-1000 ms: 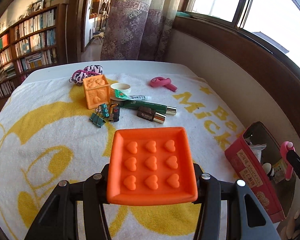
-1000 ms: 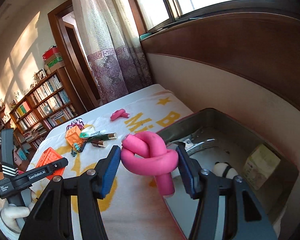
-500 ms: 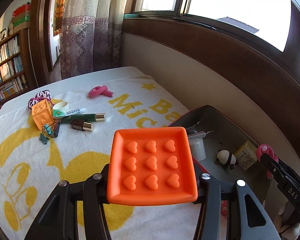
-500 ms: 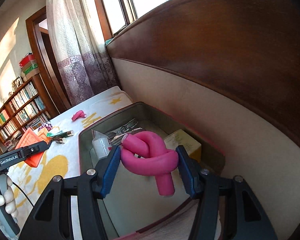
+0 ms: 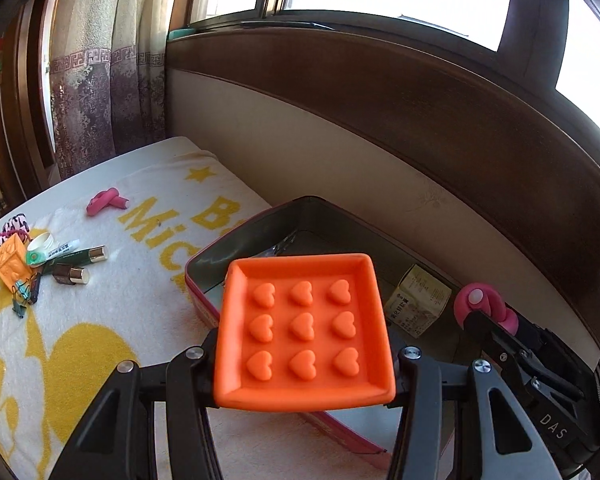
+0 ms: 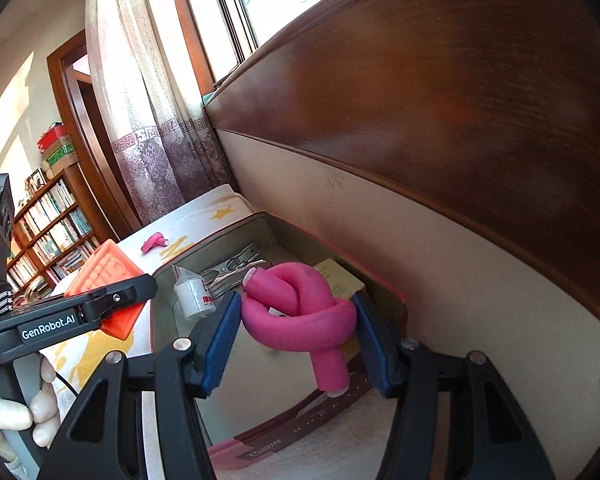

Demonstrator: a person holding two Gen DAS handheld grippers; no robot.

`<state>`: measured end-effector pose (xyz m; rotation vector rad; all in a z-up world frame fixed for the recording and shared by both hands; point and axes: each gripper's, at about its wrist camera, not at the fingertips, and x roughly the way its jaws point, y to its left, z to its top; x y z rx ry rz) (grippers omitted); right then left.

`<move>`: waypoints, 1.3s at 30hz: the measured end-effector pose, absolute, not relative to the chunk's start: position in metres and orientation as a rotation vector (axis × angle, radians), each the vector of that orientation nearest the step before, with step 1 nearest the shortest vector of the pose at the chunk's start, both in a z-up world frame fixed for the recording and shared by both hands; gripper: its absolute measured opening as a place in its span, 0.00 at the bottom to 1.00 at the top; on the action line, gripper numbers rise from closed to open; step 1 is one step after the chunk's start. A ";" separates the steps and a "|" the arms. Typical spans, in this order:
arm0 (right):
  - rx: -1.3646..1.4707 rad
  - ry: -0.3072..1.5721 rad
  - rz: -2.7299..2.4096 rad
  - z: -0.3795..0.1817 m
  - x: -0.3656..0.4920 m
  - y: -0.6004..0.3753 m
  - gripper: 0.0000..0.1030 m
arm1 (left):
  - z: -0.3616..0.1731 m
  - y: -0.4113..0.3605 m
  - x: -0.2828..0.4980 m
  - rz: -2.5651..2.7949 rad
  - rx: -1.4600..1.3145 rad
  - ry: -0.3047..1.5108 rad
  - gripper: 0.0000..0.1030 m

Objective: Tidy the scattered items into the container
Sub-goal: 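Carry the pink tube and orange cube over the tin container, then lower the pink tube and orange cube into the tin and open both tools, then withdraw both tools from the tin back over the towel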

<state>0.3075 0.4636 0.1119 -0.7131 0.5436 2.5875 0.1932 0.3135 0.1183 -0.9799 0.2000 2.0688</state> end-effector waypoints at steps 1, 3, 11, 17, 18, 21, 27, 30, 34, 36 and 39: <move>-0.712 0.544 2.587 0.112 0.309 0.463 0.59 | 0.118 0.318 0.195 2.058 -0.983 0.207 0.52; -0.710 0.545 2.585 0.112 0.309 0.463 0.59 | 0.117 0.324 0.199 2.047 -0.978 0.226 0.52; -0.708 0.554 2.578 0.111 0.308 0.466 0.59 | 0.110 0.331 0.196 2.021 -1.004 0.223 0.61; -0.709 0.554 2.576 0.110 0.305 0.467 0.59 | 0.114 0.325 0.191 2.043 -0.975 0.209 0.63; -0.708 0.553 2.576 0.110 0.305 0.467 0.59 | 0.114 0.323 0.190 2.044 -0.978 0.201 0.63; -0.709 0.551 2.579 0.110 0.301 0.468 0.59 | 0.115 0.317 0.185 2.056 -0.985 0.185 0.63; -0.707 0.581 2.570 0.109 0.299 0.470 0.64 | 0.110 0.305 0.175 2.074 -1.012 0.153 0.63; -0.709 0.585 2.563 0.110 0.298 0.470 0.65 | 0.107 0.300 0.170 2.081 -1.025 0.138 0.63; -0.710 0.571 2.567 0.112 0.295 0.466 0.65 | 0.103 0.292 0.164 2.086 -1.049 0.118 0.63; -0.714 0.561 2.577 0.113 0.293 0.462 0.65 | 0.101 0.289 0.161 2.092 -1.058 0.113 0.63; -0.721 0.551 2.597 0.115 0.287 0.455 0.65 | 0.100 0.282 0.157 2.102 -1.064 0.103 0.63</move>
